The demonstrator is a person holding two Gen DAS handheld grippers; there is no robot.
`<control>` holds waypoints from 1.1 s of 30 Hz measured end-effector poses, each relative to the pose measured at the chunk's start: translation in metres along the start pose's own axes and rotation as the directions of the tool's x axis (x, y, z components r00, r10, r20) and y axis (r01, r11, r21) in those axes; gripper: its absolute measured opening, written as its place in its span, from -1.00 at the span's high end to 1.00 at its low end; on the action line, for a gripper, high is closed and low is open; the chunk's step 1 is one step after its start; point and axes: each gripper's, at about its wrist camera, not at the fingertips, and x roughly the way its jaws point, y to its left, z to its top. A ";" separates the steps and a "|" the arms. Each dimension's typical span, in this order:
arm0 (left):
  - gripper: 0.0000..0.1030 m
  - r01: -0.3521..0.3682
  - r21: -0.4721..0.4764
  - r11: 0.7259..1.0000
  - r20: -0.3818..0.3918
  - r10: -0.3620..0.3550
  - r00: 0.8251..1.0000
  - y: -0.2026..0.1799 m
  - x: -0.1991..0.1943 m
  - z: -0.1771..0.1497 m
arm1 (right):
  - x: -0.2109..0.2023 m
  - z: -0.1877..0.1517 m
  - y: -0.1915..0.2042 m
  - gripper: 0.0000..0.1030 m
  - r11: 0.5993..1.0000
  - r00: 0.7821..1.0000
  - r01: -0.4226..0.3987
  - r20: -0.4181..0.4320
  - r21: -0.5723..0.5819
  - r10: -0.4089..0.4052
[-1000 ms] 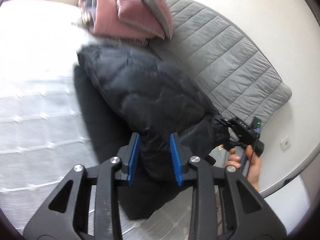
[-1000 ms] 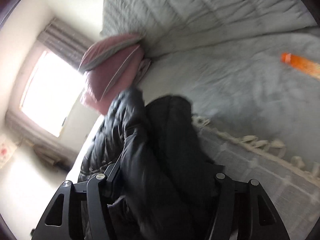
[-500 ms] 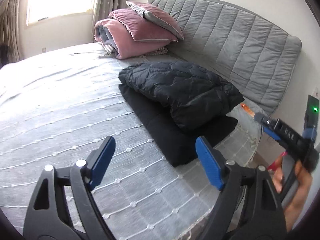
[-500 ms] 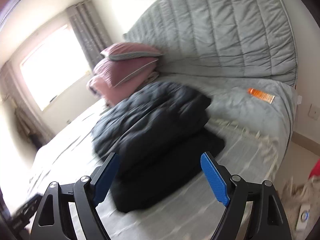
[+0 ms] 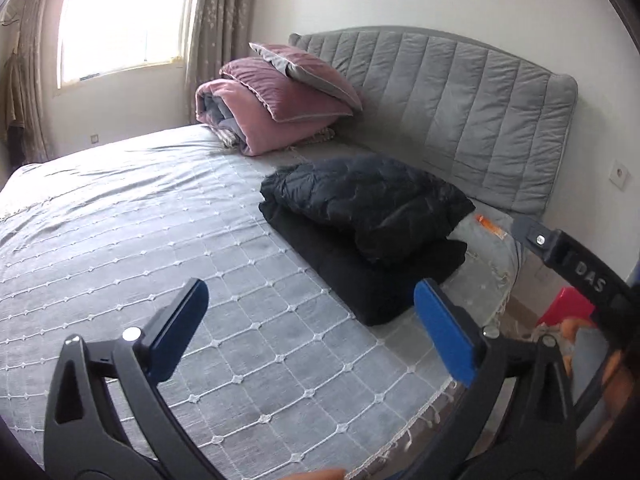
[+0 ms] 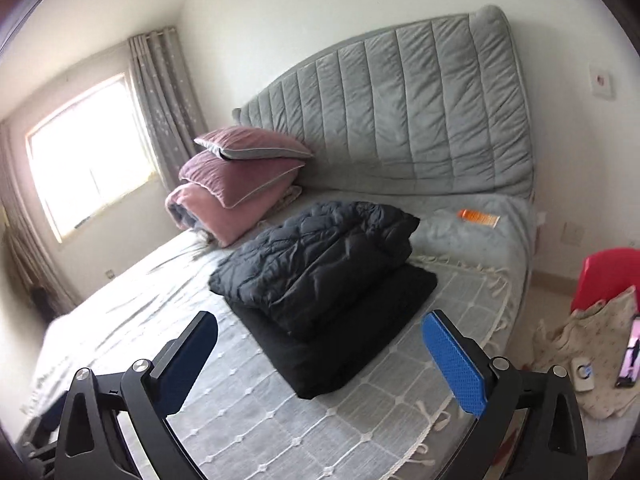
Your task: Fold large clothes
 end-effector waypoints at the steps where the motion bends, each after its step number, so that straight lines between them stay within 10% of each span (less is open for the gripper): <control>1: -0.99 0.001 0.002 1.000 -0.021 -0.001 1.000 0.001 0.004 -0.002 | 0.005 -0.002 0.001 -1.00 1.000 1.000 0.013 -0.004 -0.009 -0.013; 33: -0.99 0.007 0.029 1.000 -0.050 -0.005 0.999 -0.011 0.048 -0.034 | 0.066 -0.057 -0.015 -1.00 0.982 0.992 0.127 0.008 -0.139 -0.127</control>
